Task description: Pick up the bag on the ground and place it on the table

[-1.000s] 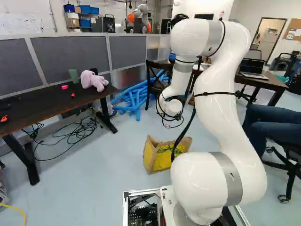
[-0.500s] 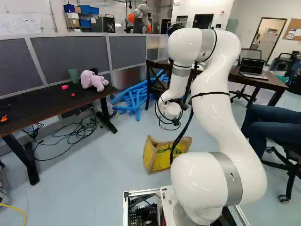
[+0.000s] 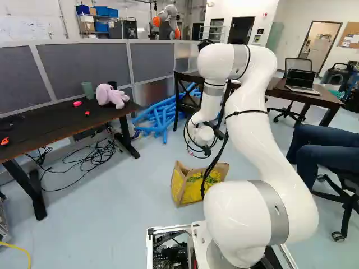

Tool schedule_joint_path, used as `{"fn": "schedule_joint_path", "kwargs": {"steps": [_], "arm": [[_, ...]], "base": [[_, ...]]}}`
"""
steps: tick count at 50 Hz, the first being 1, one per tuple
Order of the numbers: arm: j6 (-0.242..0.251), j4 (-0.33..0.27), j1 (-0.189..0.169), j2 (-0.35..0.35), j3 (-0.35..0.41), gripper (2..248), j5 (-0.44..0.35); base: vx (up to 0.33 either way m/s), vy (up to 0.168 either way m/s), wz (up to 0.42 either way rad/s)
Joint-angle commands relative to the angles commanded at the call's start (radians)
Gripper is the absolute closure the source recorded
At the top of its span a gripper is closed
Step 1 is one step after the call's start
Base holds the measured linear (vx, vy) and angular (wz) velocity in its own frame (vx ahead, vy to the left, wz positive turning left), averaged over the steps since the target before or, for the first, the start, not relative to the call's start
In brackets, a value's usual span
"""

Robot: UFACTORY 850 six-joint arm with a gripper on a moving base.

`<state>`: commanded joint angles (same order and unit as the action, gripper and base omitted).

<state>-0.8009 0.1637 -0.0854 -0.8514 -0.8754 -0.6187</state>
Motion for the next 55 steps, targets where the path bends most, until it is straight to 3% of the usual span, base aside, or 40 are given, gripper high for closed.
{"fn": "schedule_joint_path", "kwargs": {"steps": [7, 13, 55], "arm": [[-0.071, 0.000, 0.000, -0.025, -0.015, 3, 0.000], [-0.095, 0.000, 0.000, -0.046, -0.029, 3, 0.000], [-0.104, 0.000, -0.024, -0.214, -0.166, 3, 0.051]], "base": [[0.000, 0.000, 0.000], [0.000, 0.000, 0.000], [0.000, 0.000, 0.000]]}}
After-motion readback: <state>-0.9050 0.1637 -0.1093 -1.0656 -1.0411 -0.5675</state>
